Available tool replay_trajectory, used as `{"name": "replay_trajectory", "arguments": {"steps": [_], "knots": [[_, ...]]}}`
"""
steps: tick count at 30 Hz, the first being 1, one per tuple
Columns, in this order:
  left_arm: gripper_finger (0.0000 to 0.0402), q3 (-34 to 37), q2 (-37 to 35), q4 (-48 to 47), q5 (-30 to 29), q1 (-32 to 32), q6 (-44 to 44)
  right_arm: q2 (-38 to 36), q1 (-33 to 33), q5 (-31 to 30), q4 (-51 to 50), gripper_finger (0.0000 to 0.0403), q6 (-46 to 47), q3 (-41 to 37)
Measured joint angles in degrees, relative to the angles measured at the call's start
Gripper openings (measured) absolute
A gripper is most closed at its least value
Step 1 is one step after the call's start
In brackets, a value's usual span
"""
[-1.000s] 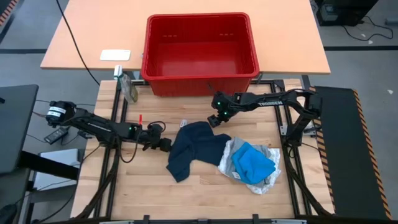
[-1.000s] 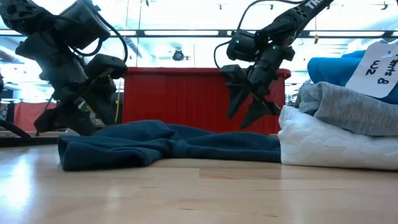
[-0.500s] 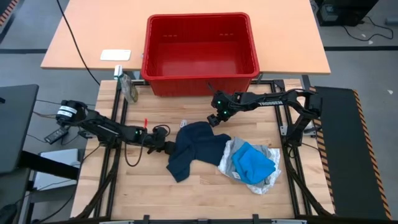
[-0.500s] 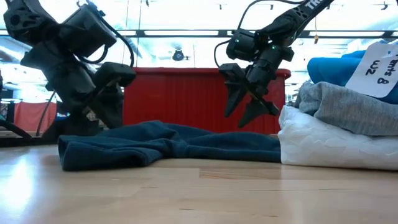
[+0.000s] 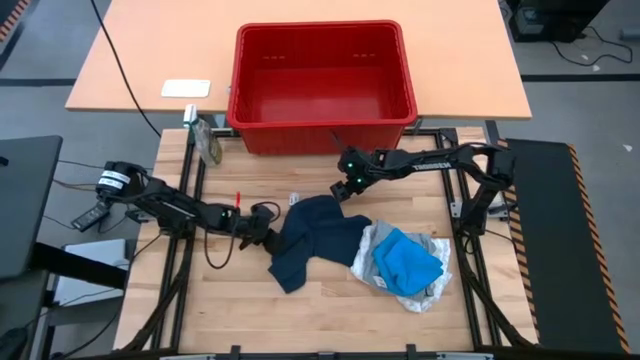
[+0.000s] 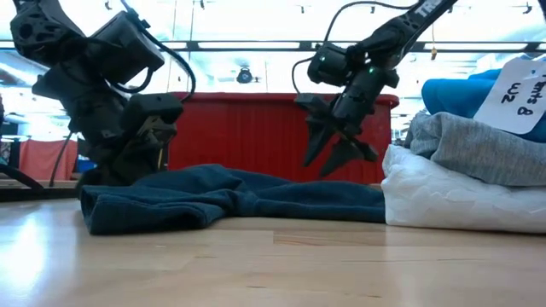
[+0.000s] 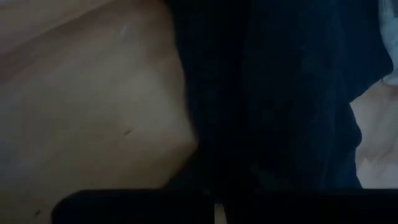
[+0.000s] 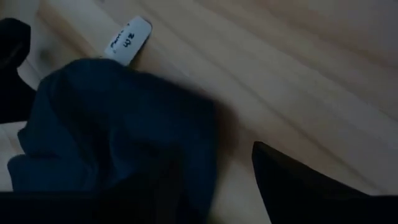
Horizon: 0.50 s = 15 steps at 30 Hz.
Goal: Fold laundry
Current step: Fold the blue shorts on the table
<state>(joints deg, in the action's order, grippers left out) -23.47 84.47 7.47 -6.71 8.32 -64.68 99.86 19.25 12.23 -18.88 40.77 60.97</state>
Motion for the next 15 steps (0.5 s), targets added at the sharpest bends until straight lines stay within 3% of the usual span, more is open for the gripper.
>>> {"name": "replay_trajectory", "arguments": {"steps": [7, 10, 15], "knots": [[0.0006, -1.3, 0.1, -1.6, 1.7, -1.4, 4.9, 7.6, 0.0, 1.5, 11.5, 0.019, 3.5, 0.0], [0.0005, -1.4, 0.1, -1.9, 2.0, -1.4, 6.4, 10.5, 0.2, 6.0, 14.4, 0.0183, 5.7, 0.0], [0.0002, -1.4, 0.1, -1.9, 4.5, -2.8, 11.7, 14.5, 0.7, 14.1, 17.7, 0.0121, 7.0, 0.3]]}}
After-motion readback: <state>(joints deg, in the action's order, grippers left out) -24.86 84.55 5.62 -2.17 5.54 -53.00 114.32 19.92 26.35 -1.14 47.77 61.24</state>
